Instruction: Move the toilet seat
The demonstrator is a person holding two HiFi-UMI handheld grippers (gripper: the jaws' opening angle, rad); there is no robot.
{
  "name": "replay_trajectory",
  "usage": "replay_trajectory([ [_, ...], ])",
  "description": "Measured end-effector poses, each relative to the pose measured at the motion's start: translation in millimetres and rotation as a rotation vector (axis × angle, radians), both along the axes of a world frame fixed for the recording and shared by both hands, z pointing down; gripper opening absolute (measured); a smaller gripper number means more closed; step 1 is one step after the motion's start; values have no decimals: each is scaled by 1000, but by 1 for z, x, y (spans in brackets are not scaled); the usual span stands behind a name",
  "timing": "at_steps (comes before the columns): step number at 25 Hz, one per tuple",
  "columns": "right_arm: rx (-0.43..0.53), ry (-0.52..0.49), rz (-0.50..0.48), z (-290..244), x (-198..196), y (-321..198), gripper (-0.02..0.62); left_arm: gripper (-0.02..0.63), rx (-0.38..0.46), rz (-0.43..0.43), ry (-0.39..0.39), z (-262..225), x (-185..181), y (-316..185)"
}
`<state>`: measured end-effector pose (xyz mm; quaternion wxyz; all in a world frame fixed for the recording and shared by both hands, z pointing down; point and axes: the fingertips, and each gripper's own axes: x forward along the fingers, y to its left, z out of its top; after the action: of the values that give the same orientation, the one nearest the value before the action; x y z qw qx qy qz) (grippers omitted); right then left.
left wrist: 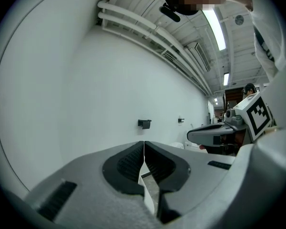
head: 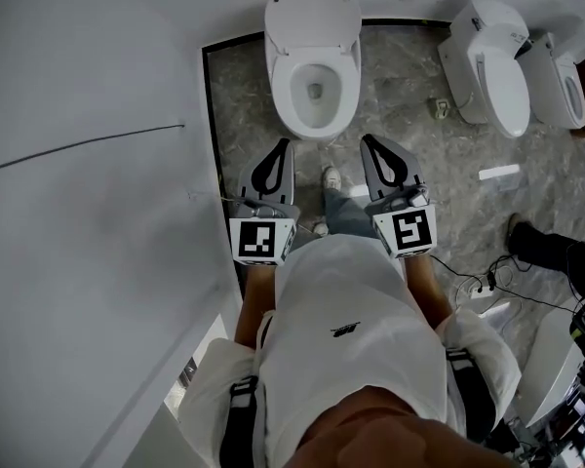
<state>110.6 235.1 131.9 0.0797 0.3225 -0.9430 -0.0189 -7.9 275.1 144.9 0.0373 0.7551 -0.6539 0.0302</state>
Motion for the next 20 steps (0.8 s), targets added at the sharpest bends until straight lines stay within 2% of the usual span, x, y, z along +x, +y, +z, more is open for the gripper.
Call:
replay_trajectory([
  [12, -79, 65, -4, 46, -13, -82, 34, 29, -69, 6, 29, 45, -12, -82],
  [20, -195, 97, 24, 107, -19, -108, 34, 29, -155, 0, 49, 104, -24, -112],
])
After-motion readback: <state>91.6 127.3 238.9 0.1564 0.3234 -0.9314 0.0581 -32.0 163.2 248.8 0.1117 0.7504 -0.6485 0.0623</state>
